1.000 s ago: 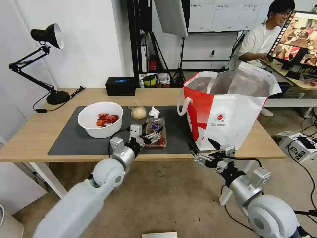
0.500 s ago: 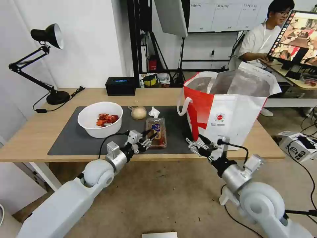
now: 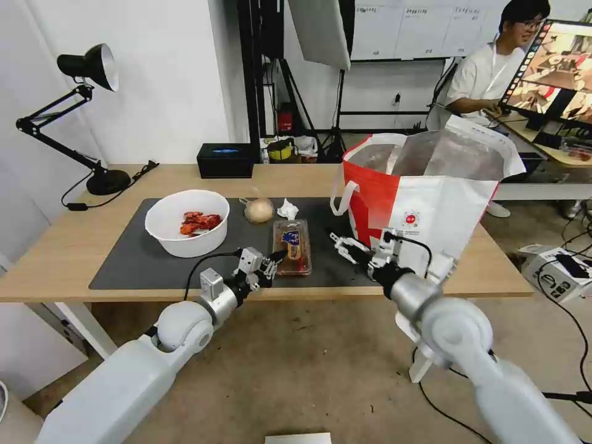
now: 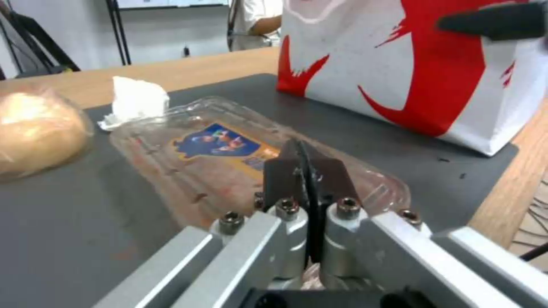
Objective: Pick up the trash from the table and place it into the takeout bag.
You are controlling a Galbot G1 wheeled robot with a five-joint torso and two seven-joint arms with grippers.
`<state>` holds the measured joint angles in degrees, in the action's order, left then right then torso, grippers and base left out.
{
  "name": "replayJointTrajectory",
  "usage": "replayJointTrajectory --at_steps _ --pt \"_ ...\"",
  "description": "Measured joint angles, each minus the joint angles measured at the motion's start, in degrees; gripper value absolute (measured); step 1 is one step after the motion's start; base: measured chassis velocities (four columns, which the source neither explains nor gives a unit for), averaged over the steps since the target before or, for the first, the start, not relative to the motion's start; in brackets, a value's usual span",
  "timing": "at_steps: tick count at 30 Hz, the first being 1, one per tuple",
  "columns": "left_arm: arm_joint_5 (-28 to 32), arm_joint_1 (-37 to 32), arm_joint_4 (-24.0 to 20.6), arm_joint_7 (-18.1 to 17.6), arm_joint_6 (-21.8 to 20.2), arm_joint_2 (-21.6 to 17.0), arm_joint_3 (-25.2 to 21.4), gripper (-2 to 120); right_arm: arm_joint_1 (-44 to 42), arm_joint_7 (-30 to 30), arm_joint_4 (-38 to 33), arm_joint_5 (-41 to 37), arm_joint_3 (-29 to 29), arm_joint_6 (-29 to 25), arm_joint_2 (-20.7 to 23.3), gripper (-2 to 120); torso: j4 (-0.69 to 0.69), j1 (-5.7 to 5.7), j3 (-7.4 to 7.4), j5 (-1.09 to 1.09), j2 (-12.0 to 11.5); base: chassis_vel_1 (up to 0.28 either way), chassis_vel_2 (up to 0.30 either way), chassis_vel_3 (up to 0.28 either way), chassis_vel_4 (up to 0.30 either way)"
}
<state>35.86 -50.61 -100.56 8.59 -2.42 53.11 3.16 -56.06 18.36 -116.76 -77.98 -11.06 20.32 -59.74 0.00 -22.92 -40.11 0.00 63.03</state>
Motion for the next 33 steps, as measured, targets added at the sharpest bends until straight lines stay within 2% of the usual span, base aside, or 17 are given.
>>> replayJointTrajectory --at_steps 8,14,21,33 --pt "-0.4 0.2 0.8 0.0 1.1 0.9 0.4 0 7.1 7.3 7.0 -2.6 3.3 3.7 -5.1 100 0.01 0.00 0.00 0.00 0.0 0.000 0.000 0.000 0.000" --pt "-0.4 0.2 1.3 -0.1 1.2 1.0 0.3 0 9.0 7.8 9.8 -2.6 4.3 5.8 -6.7 100 0.00 0.00 0.00 0.00 0.0 0.000 0.000 0.000 0.000" --pt "-0.5 0.0 1.3 -0.1 1.4 1.4 0.4 0 13.7 9.1 14.1 -6.1 5.3 11.9 -7.8 100 0.00 0.00 0.00 0.00 0.0 0.000 0.000 0.000 0.000" --pt "-2.0 -1.0 0.7 1.1 1.5 1.0 0.0 0 17.8 10.8 19.1 -6.9 7.4 16.3 -9.0 100 0.00 0.00 0.01 0.00 0.0 0.000 0.000 0.000 0.000"
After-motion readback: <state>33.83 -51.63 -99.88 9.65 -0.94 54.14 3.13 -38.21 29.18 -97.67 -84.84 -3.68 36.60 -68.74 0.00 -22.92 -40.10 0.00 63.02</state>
